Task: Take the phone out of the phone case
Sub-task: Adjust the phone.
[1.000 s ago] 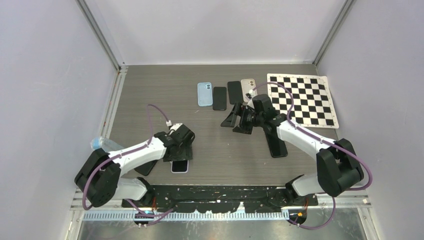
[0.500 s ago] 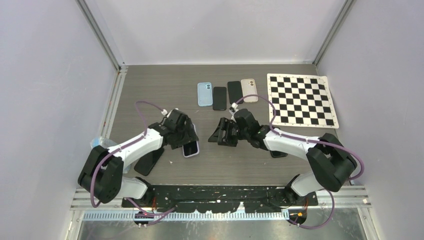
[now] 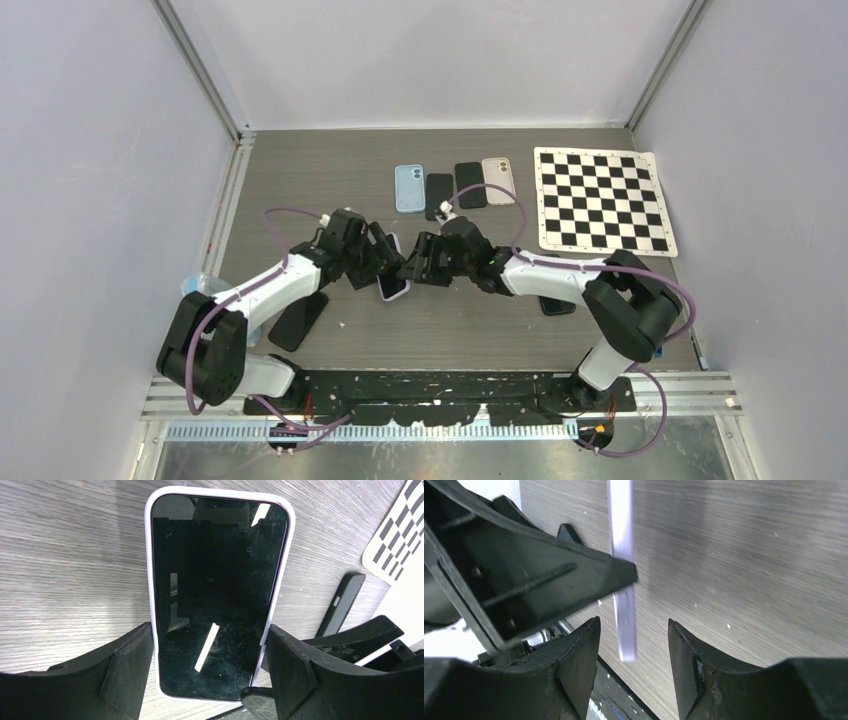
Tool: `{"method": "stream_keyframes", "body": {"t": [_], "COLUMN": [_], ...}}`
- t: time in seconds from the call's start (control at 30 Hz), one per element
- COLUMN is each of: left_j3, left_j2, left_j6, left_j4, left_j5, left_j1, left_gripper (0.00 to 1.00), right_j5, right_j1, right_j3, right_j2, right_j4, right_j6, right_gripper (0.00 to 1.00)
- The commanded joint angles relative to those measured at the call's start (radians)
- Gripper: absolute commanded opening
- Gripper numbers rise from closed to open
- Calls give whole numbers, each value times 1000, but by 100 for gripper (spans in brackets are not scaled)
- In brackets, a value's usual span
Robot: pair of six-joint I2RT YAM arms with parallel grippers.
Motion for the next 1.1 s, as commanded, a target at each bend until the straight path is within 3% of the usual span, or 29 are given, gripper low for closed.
{"method": "stream_keyframes", "body": {"t": [0.0,0.1,0.3,0.37,0.43,0.7,1.07], "left_j3": [28,23,21,25,34,64,94], "left_j2": [-3,-19,-43,-46,-49,-111,-225], "left_j6": [-16,-15,-13,-8,-6,51,177], "left_j4": [112,106,88,75,52,-36,12], "left_j5": [78,76,68,65,54,34,248], "left_j1": [10,11,14,16,19,76,182], "left_gripper": [64,64,73,80,95,100,100], "right_j5": [41,43,23,4,-3,-17,-123], "right_j1": [23,30,32,33,33,24,-90], "right_j3": [97,108,102,100,97,89,24], "right_j2": [58,81,96,96,90,43,-126], "right_j4": [18,32,69,89,112,106,227], "right_j6": [-2,11,33,39,45,28,160], "right_gripper": [54,46,20,9,1,1,1]}}
